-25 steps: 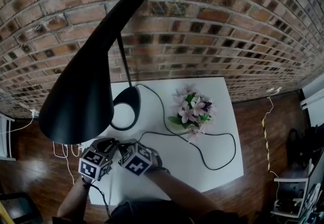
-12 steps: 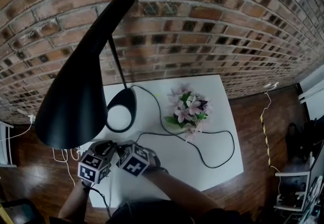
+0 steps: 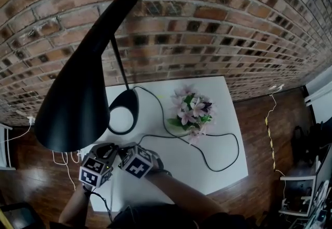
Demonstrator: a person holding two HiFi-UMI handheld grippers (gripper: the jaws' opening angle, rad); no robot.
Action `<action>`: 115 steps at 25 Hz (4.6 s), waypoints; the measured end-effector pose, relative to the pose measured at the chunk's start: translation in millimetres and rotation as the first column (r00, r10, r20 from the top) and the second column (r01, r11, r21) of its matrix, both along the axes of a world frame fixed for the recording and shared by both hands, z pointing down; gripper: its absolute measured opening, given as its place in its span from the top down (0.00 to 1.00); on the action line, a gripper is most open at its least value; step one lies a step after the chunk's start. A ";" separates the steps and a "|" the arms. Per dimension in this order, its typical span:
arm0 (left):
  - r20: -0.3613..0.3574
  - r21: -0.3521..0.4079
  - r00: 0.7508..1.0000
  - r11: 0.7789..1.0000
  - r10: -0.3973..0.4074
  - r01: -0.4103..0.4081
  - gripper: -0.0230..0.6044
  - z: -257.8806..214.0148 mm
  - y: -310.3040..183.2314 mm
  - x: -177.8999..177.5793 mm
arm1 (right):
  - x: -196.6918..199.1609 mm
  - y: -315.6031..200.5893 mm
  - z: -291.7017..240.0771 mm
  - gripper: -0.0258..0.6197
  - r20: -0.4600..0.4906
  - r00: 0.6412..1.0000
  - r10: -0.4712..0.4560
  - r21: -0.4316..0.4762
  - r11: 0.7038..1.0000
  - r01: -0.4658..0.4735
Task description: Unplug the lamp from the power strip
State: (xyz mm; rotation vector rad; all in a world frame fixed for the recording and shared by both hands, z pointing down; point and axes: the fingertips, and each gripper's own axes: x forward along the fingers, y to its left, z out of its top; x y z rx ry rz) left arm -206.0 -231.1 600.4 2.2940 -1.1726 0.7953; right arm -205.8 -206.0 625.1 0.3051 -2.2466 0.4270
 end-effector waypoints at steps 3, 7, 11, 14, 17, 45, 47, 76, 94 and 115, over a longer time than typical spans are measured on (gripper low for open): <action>0.024 0.014 0.999 0.999 0.044 -0.044 0.84 0.2 -0.4 0.3 | -1.1 -1.5 0.0 0.98 -0.002 1.000 -0.005 -0.010 1.000 0.005; 0.094 0.002 0.988 0.992 0.125 -0.126 0.84 2.0 -0.2 3.6 | -1.4 -1.6 -0.2 0.98 -0.008 1.000 -0.009 -0.009 1.000 0.009; 0.105 0.005 0.987 0.992 0.121 -0.122 0.84 1.0 -0.7 4.9 | -2.1 -0.4 0.5 0.98 -0.030 0.999 -0.027 0.008 1.000 0.027; 0.045 0.007 0.998 0.999 0.043 -0.043 0.84 -0.5 0.3 -0.1 | -3.6 0.8 1.2 0.98 -0.034 0.999 -0.034 0.011 0.999 0.034; 0.051 0.024 0.998 0.999 0.044 -0.045 0.84 -1.1 1.9 -0.4 | -3.7 -0.2 0.5 0.98 -0.029 0.999 -0.035 0.009 0.999 0.035; 0.071 0.227 0.986 0.961 0.149 -0.161 0.84 -61.3 -24.3 25.0 | -1.5 -0.4 0.3 0.97 -0.035 0.999 -0.014 0.011 1.000 0.015; 0.048 0.215 0.992 0.969 0.114 -0.121 0.84 -58.8 -24.7 19.2 | -4.3 -1.1 0.3 0.97 -0.015 1.000 -0.013 0.011 1.000 0.013; 0.062 0.219 0.992 0.971 -0.114 0.098 0.83 -73.2 -23.8 -8.1 | 2.2 9.6 -14.7 0.97 0.152 0.988 -0.009 -0.054 0.998 0.018; 0.020 0.177 0.998 0.982 -0.067 0.063 0.83 -69.5 -32.3 36.8 | 86.4 23.0 -75.0 0.97 0.302 0.920 0.250 -0.147 0.966 -0.214; -0.364 -0.411 0.892 0.906 -0.267 0.103 0.83 12.5 -15.4 114.8 | 148.0 17.3 -50.3 0.97 0.216 0.908 0.359 -0.227 0.923 -0.311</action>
